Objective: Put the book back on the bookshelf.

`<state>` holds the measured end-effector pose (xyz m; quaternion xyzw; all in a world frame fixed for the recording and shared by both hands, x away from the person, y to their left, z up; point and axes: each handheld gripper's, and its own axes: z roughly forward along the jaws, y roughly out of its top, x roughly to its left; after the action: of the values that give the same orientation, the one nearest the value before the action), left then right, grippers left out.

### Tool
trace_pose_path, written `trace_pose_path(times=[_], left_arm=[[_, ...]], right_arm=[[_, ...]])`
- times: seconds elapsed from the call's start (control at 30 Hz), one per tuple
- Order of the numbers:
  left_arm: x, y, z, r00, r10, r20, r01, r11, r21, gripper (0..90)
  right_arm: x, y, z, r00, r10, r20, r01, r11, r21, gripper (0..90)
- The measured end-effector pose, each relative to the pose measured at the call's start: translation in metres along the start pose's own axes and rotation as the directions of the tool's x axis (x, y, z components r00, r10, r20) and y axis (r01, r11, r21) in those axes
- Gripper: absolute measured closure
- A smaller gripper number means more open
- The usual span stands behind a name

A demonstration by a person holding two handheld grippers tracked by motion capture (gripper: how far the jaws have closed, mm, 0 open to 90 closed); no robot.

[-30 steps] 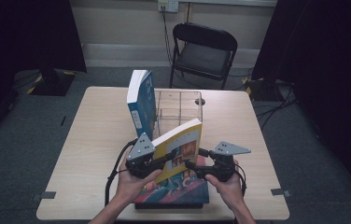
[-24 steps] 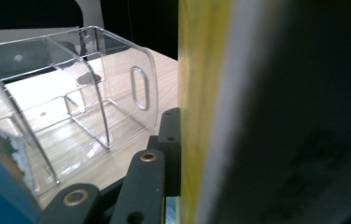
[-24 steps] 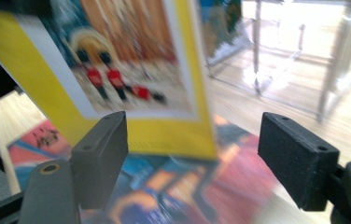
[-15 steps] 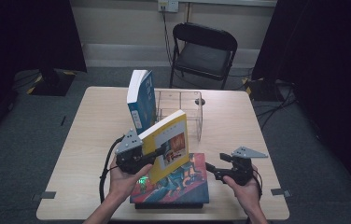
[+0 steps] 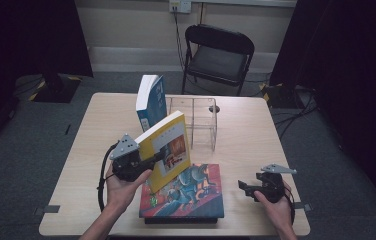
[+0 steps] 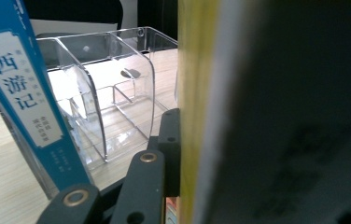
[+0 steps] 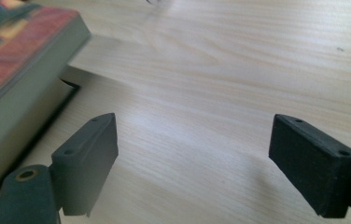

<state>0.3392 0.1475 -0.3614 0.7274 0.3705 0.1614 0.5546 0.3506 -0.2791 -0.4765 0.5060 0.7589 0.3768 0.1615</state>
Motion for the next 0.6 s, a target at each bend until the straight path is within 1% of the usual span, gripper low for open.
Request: trace_pose_path(times=[0.03,0.1,0.2,0.23,0.27,0.3,0.33,0.43,0.53,0.57,0.6], left_arm=[[0.001,0.001,0.0,0.9999,-0.013,-0.004,0.013,0.9999,-0.005,75.8],[0.002,0.004,0.0,0.9996,-0.023,-0.015,0.023,0.9997,-0.011,75.8],[0.003,0.009,0.003,0.9987,-0.022,-0.047,0.021,0.9995,-0.025,75.8],[0.002,0.011,0.005,0.998,-0.017,-0.061,0.016,0.9997,-0.017,75.8],[0.002,0.012,0.007,0.9978,-0.012,-0.066,0.011,0.9997,-0.02,75.8],[0.003,0.013,0.009,0.9972,-0.02,-0.072,0.019,0.9996,-0.023,75.8],[0.004,0.014,0.011,0.9971,-0.033,-0.069,0.031,0.9992,-0.023,75.8],[0.005,0.015,0.014,0.9964,-0.038,-0.076,0.036,0.9989,-0.029,75.8],[0.006,0.017,0.017,0.9956,-0.028,-0.089,0.025,0.9993,-0.029,75.8],[0.006,0.018,0.018,0.9946,-0.026,-0.1,0.024,0.9994,-0.023,75.8],[0.006,0.019,0.019,0.9944,-0.027,-0.102,0.025,0.9994,-0.025,75.8]], right_arm=[[0.0,0.0,0.001,1.0,0.0,0.007,0.0,1.0,0.01,15.7],[0.0,-0.002,0.005,0.9998,-0.008,0.02,0.008,1.0,0.027,15.7],[-0.001,-0.003,0.009,0.9992,-0.014,0.037,0.013,0.999,0.051,16.1],[-0.001,-0.003,0.01,0.9992,-0.012,0.039,0.01,0.998,0.056,16.2],[-0.001,-0.004,0.011,0.999,-0.01,0.043,0.008,0.998,0.062,16.6],[-0.001,-0.004,0.011,0.999,-0.01,0.044,0.007,0.998,0.067,16.6],[-0.001,-0.004,0.012,0.9987,-0.015,0.048,0.012,0.997,0.07,16.6],[-0.001,-0.005,0.013,0.9981,-0.024,0.056,0.02,0.997,0.08,16.1],[0.0,-0.008,0.015,0.9959,-0.051,0.075,0.046,0.997,0.069,15.7],[0.001,-0.008,0.015,0.995,-0.057,0.082,0.051,0.997,0.065,15.7],[0.002,-0.01,0.016,0.9922,-0.076,0.098,0.071,0.996,0.057,15.0]])
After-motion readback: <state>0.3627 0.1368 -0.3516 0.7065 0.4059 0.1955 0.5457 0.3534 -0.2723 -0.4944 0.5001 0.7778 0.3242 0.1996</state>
